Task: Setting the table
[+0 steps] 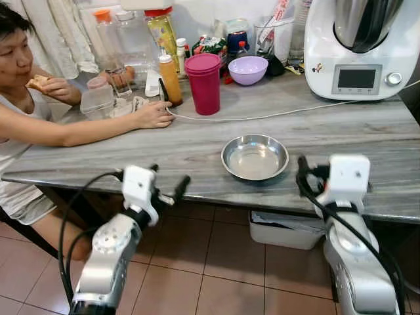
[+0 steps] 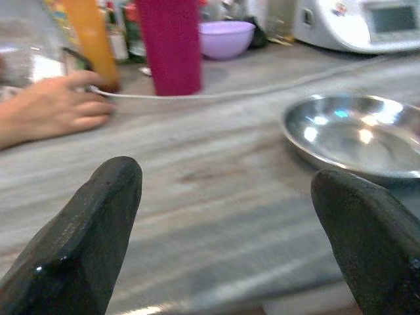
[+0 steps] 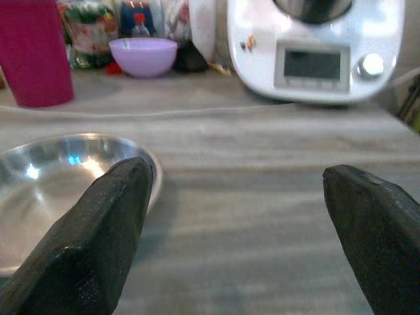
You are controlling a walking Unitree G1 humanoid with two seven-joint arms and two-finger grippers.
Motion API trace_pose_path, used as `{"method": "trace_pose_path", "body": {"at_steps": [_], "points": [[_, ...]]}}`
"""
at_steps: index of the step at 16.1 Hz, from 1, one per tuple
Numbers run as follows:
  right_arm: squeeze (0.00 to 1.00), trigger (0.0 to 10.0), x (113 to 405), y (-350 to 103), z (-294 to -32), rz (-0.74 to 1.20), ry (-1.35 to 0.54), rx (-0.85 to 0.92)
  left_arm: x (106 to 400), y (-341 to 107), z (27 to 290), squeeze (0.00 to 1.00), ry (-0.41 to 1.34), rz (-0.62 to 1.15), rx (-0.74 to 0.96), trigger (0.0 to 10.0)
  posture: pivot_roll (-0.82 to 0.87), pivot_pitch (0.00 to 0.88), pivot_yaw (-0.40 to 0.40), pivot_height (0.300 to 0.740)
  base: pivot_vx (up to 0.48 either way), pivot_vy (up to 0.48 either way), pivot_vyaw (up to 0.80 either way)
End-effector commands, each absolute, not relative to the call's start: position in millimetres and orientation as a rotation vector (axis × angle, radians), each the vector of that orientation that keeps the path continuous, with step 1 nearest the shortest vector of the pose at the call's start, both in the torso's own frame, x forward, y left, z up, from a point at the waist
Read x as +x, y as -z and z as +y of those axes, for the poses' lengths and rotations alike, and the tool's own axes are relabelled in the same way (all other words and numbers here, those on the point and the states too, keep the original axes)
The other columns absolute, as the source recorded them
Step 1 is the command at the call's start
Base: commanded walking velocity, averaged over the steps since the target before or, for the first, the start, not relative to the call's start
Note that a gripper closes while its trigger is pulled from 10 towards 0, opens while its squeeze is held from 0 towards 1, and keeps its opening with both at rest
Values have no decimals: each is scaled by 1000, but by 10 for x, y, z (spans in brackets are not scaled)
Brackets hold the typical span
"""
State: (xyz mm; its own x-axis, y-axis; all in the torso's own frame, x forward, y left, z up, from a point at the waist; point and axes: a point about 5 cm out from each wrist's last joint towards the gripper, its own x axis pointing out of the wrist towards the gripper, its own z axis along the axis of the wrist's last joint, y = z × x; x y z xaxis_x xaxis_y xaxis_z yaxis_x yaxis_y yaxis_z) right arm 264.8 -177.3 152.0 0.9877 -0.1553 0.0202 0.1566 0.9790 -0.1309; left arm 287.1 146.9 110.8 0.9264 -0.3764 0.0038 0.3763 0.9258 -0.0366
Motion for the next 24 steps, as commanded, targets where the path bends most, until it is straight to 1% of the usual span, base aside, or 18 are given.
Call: {"method": "trace_pose_path", "body": {"at_steps": [1,2,4,7,8,13,15,19,23,24], "points": [[0,10000,2618,-1576,-1716,-35,148,-63,2903,-1101,1534,0,339,18,-39,10000,-266,0,146,740,0,0,0],[0,10000,2611,-1523,-1743,-11,189,-102,2906,-1082,1533,0,330,35,-38,10000,-266,0,144,740,0,0,0],[0,10000,2594,-1481,-1694,34,136,-41,2900,-1064,1527,0,325,42,-31,10000,-264,0,143,740,0,0,0],[0,10000,2562,-1510,-1635,8,89,-28,2886,-1027,1526,0,296,54,-1,10000,-260,0,139,740,0,0,0],[0,10000,2566,-1508,-1619,18,85,-4,2877,-1019,1507,0,295,56,10,10000,-257,0,136,740,0,0,-494],[0,10000,2573,-1501,-1642,31,89,-18,2879,-994,1493,0,277,78,47,10000,-262,0,134,740,0,0,-647],[0,10000,2564,-1501,-1627,30,77,5,2883,-988,1492,0,272,81,53,10000,-263,0,133,740,0,0,0],[0,10000,2560,-1448,-1655,76,100,-4,2892,-981,1493,0,270,92,73,10000,-267,0,136,740,-322,0,0],[0,10000,2568,-1430,-1661,65,123,-47,2891,-976,1493,0,274,95,81,10000,-266,0,138,740,-395,0,0],[0,10000,2570,-1438,-1661,55,128,-23,2890,-973,1493,0,276,96,83,10000,-267,0,139,740,-379,0,0]]}}
